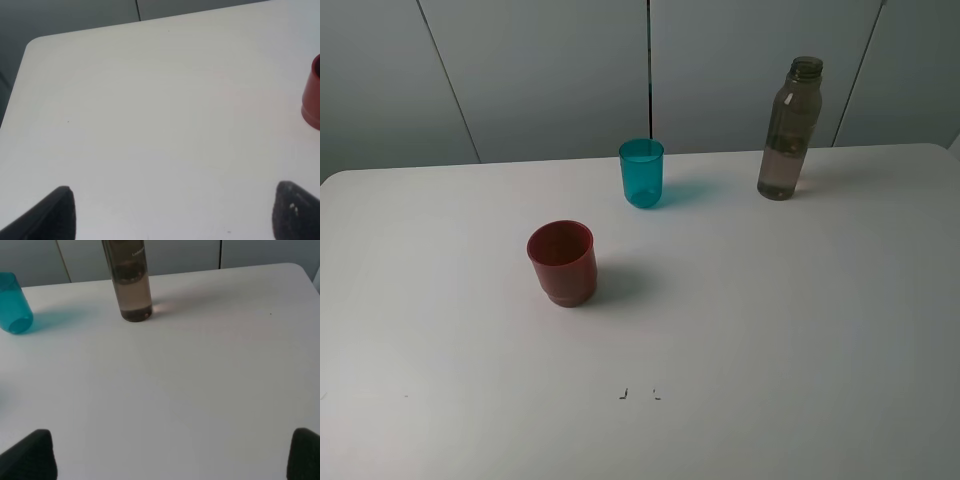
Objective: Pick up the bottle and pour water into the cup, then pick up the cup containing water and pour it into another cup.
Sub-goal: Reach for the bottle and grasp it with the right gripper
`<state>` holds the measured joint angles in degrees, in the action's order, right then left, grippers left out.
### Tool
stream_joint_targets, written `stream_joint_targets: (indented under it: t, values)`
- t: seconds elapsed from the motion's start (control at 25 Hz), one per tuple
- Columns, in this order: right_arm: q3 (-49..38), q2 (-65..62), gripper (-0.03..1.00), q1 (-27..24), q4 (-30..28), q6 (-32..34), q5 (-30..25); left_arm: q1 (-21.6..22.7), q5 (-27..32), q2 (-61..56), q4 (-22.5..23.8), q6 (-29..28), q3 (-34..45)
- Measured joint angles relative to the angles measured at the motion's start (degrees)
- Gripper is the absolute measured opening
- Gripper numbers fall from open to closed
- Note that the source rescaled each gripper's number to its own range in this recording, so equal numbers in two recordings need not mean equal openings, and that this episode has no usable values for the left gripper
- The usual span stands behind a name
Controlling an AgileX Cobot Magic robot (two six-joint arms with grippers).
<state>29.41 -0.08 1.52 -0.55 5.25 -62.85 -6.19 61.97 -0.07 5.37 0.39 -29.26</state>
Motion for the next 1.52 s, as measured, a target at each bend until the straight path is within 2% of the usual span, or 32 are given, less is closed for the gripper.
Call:
stream_joint_targets:
  t: [1.52]
  values:
    - [0.0,0.0,1.00,0.0,0.0,0.0,0.0,0.0,0.0,0.0,0.0,0.0,0.0]
